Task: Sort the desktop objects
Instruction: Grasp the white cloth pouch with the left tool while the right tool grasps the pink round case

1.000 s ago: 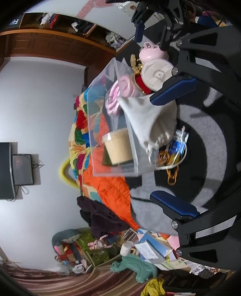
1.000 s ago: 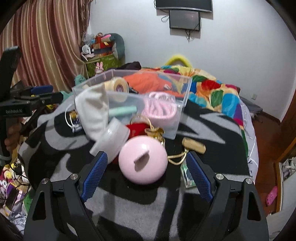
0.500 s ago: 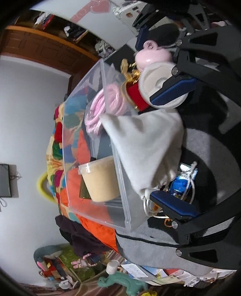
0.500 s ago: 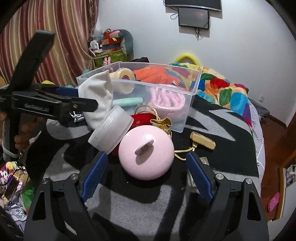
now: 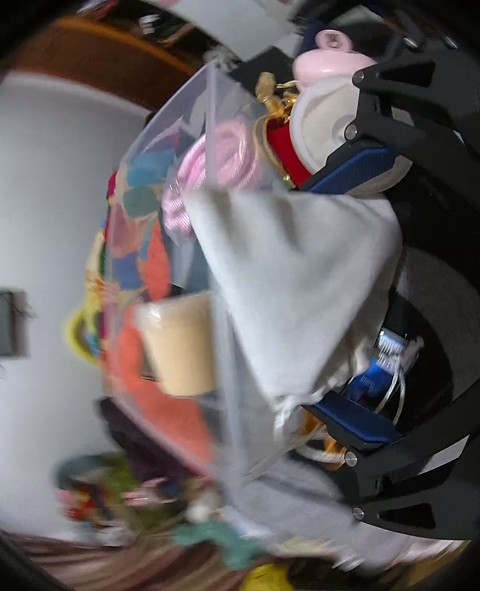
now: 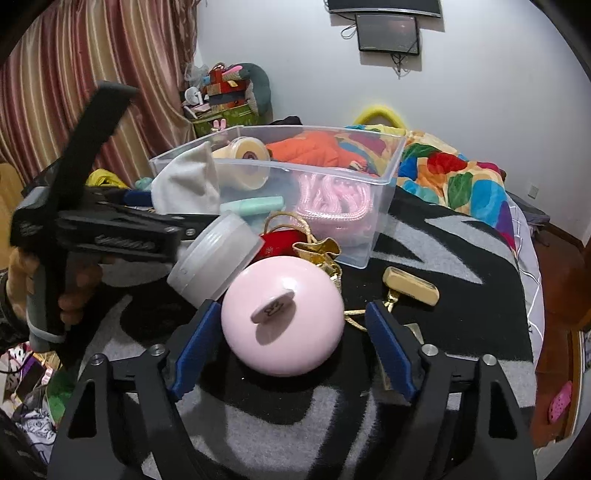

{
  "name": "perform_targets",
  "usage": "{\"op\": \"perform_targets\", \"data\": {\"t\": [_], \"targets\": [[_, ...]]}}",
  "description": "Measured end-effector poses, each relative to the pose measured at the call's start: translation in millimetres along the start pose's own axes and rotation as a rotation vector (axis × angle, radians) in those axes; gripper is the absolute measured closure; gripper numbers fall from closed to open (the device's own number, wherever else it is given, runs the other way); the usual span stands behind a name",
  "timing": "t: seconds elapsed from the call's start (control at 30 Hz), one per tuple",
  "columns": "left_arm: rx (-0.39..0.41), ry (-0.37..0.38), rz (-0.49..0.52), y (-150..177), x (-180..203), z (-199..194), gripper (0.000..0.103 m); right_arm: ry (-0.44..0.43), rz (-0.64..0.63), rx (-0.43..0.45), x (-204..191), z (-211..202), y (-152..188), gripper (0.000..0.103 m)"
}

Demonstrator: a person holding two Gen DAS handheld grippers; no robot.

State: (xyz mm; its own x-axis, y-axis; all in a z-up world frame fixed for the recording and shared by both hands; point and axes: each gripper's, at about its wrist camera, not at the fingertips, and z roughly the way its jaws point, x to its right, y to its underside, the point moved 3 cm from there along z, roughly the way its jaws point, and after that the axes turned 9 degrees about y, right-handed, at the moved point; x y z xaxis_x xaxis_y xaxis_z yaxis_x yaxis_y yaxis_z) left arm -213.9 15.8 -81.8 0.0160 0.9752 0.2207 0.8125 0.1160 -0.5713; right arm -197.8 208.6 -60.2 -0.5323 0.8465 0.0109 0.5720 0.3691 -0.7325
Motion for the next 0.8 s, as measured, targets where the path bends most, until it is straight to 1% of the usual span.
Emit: {"op": "perform_targets", "data": {"t": [0.03,0.07,0.1,0.23,0.33,0.47,0.57,0.63,0.8], "targets": [[-0.017,0.029,-0.047,-2,-6,4,0.001,-0.001,-0.005,-0.002,-1,0,0,0.038],[-0.026,0.055,-0.088,-2,-11,7,0.001,-0.003,-0.015,-0.007,-3,1,1,0.042],[-0.012,0.053,-0.093,-4,-13,6,0.001,-0.006,-0.019,-0.013,-3,1,2,0.042],[0.009,0.026,-0.052,-1,-7,6,0.002,0.006,-0.030,-0.006,-4,0,4,0.042],[0.016,0.046,-0.027,1,-4,3,0.019,0.003,-0.024,-0.004,-3,-1,5,0.042],[0.042,0.046,0.009,2,-1,-6,0.035,0.004,-0.015,0.000,-2,-6,6,0.042],[0.062,0.052,0.040,4,1,-14,0.042,0.013,-0.009,0.012,0,-12,6,0.043],[0.072,0.053,0.051,6,2,-19,0.045,0.024,0.003,0.031,3,-18,4,0.043],[0.102,0.063,0.041,9,-5,-36,0.047,0.036,0.012,0.069,5,-31,-3,0.043]]}}
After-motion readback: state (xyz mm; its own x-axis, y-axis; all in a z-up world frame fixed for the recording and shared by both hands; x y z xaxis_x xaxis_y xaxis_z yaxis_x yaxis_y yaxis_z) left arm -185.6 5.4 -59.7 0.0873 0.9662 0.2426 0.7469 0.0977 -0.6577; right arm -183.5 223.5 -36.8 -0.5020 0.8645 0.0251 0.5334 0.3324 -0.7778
